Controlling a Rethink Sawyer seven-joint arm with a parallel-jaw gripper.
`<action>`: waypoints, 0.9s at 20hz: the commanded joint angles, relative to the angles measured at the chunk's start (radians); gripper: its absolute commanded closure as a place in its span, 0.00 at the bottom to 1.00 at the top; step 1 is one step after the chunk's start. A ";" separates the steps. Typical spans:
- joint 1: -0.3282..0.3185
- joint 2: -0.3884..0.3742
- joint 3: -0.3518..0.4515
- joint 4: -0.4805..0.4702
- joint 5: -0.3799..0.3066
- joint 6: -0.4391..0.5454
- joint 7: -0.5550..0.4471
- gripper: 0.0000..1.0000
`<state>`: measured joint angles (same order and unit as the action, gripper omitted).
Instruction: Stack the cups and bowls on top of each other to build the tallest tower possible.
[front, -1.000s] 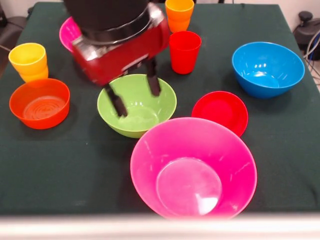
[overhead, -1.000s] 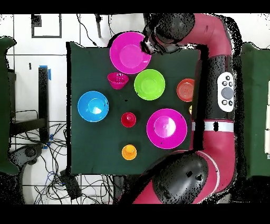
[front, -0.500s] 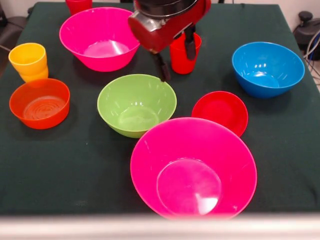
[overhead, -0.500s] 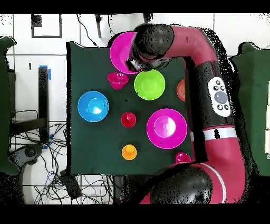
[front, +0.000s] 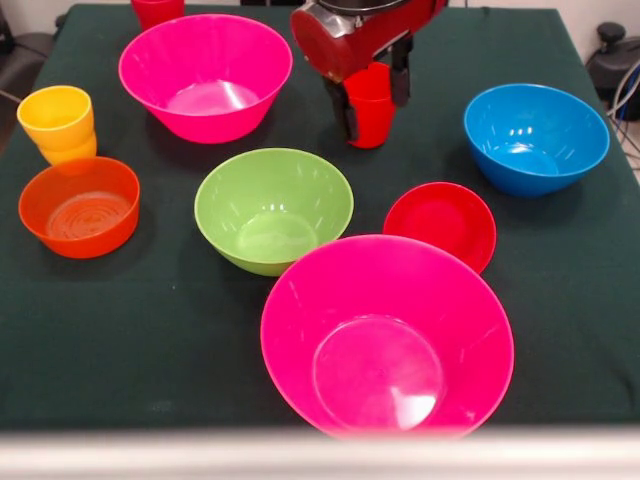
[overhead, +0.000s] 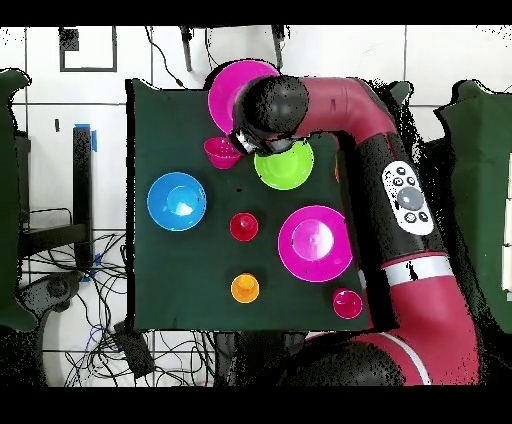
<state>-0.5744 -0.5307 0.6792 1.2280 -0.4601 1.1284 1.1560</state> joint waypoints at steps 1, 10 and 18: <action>0.037 -0.049 -0.102 0.177 -0.046 -0.158 0.188 0.00; 0.061 -0.062 -0.104 0.259 -0.055 -0.308 0.209 0.00; 0.075 -0.044 -0.121 0.278 -0.052 -0.410 0.200 0.00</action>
<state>-0.5341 -0.5970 0.6273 1.4218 -0.4616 0.8077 1.2235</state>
